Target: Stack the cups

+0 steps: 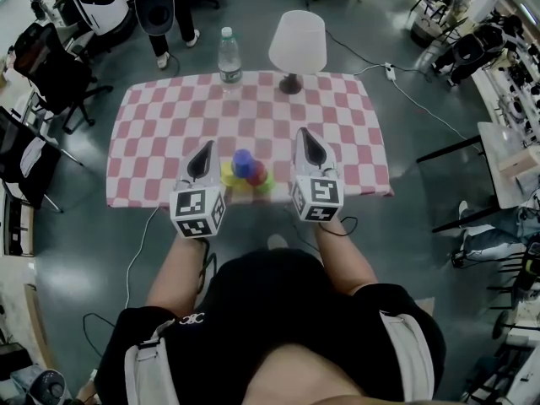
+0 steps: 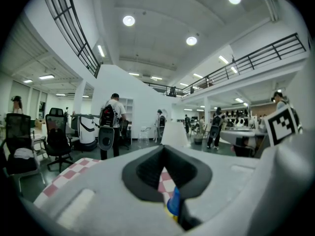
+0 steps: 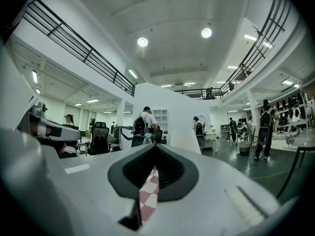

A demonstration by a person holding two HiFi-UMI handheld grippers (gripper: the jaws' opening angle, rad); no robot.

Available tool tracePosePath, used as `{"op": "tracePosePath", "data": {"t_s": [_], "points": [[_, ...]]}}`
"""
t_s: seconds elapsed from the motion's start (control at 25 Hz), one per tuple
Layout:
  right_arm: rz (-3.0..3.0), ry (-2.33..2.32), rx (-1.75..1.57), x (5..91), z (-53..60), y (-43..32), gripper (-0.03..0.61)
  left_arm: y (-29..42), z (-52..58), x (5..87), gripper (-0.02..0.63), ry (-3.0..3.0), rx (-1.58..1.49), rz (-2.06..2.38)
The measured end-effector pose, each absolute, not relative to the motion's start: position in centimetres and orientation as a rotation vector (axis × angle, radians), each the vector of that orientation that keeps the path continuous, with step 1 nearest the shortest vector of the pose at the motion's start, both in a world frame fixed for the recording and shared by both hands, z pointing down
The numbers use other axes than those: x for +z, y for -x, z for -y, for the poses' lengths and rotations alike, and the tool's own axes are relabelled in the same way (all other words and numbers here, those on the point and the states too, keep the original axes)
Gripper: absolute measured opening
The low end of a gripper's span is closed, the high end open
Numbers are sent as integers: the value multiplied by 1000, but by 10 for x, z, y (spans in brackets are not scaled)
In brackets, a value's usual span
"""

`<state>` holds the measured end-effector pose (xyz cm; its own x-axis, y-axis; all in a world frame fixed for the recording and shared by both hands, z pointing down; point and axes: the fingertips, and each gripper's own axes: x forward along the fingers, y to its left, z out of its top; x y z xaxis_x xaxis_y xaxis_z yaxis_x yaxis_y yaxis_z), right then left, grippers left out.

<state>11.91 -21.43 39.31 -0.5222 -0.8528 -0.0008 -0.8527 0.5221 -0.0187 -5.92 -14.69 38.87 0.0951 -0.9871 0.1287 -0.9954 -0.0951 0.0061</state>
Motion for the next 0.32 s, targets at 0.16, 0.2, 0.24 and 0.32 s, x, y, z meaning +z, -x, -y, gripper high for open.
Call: {"op": "tracePosePath", "data": {"t_s": [0.16,0.2,0.24,0.32], "points": [[-2733,1526,-37,397,213,-119,-2,61,148,388,-2,-2256,141,2050],[-2733,1522,-41,398,212,-118,-2,61,148,387,-2,-2257,137,2050],[-2733,1518,-45,398,212,-118,-2,62,149,386,-2,-2258,134,2051],[-2731,1508,-51,398,211,-116,-2,62,149,384,-2,-2263,127,2051]]}}
